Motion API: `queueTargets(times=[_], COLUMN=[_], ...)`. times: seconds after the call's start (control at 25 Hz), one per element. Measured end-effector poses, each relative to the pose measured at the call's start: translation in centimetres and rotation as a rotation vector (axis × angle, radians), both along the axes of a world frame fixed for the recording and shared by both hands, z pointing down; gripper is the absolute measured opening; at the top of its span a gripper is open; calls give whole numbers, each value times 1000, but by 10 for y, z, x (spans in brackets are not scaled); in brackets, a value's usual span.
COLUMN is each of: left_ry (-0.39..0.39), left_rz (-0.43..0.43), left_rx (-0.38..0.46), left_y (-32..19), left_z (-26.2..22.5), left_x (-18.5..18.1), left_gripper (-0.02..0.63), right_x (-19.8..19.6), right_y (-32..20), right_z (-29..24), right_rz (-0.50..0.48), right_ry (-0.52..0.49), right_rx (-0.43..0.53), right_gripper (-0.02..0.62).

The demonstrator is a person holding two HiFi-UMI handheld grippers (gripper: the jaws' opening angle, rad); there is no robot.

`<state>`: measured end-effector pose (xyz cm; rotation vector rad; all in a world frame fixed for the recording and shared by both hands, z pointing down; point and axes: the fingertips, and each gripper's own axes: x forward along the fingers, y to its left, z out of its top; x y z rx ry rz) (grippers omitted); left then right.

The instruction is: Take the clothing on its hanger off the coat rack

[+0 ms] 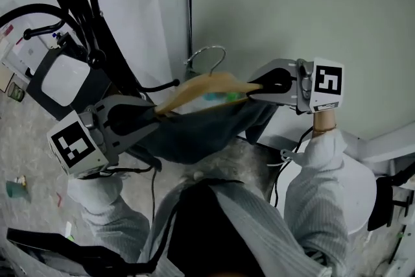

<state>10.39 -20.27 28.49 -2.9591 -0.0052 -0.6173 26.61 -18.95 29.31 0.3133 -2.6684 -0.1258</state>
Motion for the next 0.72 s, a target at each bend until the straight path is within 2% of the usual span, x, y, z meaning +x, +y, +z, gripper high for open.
queueTargets(times=[0.36, 0.72], left_ry=[-14, -23], left_rz=[80, 91], left_rx=[-66, -75], left_y=[-8, -9], left_z=[30, 36], left_x=[13, 12], left_gripper=[78, 78], right_x=[10, 9], right_y=[4, 4], right_z=[32, 42], right_rz=[70, 78], right_ry=[-15, -26], right_rx=[-69, -81], right_gripper=[58, 58])
